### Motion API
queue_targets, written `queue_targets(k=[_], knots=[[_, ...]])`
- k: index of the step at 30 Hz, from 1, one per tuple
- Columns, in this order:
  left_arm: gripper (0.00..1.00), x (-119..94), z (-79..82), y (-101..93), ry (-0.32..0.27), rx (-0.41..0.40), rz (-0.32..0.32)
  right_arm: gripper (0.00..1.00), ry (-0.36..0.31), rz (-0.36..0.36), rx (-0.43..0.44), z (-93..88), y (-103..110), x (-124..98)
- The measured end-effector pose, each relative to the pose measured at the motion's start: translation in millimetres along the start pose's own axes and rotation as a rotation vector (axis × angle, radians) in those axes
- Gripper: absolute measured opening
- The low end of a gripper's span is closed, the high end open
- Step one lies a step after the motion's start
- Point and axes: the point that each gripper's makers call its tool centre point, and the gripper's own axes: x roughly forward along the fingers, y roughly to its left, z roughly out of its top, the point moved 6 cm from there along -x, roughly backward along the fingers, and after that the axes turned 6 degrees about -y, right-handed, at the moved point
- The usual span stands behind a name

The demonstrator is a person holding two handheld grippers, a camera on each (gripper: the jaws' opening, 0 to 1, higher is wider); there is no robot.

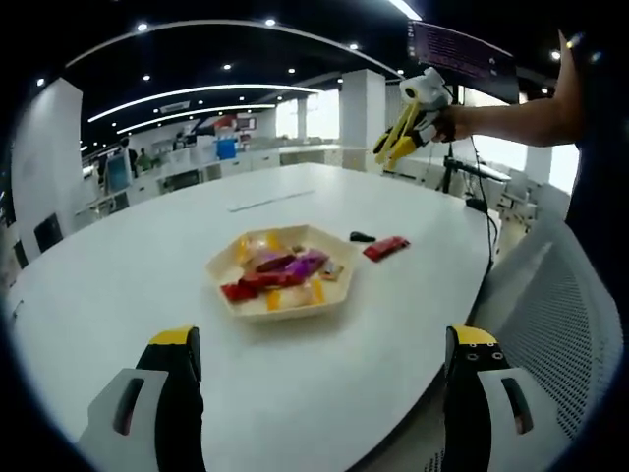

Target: Place the target food into the container with the food tongs after gripping and lifting it, then release it inside without dropping or visibly crushing the food.

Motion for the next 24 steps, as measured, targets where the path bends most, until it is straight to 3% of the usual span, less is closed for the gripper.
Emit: queue_targets(k=[8, 17, 24], knots=[[0.99, 0.2, 0.6, -1.1, 0.003, -0.001, -0.002, 0.3, -0.012, 0.005, 0.002, -7.5, 4.7, -1.4], [0.99, 0.1, 0.5, -1.9, 0.003, 0.0, -0.006, 0.29, -0.068, 0.004, -0.018, -19.9, 14.2, 10.4], [0.99, 0.3, -0.2, -1.4, 0.008, 0.002, -0.004, 0.29, -0.068, 0.029, -0.004, -32.7, 23.2, 21.1]])
